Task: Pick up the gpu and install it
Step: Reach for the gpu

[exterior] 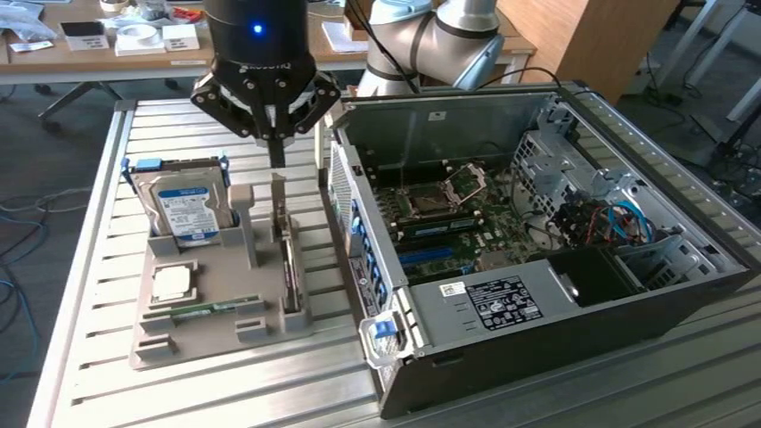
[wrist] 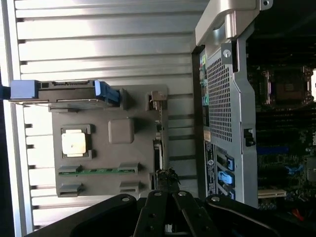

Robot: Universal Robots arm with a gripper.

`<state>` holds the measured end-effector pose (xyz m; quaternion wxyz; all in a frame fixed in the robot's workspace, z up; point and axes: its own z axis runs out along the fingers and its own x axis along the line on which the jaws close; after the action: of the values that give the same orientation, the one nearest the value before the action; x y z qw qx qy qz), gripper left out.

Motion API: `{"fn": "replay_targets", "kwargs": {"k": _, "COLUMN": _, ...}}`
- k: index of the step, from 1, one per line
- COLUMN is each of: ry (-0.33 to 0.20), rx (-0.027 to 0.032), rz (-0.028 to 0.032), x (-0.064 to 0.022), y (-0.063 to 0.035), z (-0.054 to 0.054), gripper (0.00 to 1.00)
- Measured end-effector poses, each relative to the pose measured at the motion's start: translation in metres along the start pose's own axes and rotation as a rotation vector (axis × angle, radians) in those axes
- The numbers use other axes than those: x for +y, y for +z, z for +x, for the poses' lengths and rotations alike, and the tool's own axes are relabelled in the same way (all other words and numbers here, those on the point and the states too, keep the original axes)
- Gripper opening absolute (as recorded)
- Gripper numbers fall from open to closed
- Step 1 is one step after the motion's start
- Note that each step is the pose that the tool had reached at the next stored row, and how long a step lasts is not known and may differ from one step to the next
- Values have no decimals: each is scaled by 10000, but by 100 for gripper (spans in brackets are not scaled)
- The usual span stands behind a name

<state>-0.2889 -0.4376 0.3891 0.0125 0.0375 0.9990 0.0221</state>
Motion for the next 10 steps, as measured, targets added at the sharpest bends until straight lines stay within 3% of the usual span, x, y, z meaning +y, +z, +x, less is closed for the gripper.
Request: {"fn": "replay_targets", "kwargs": {"k": 10, "ry": 2, "rx": -1, "rz": 4, "x": -153, "y": 6, "z": 53, "gripper": 11}}
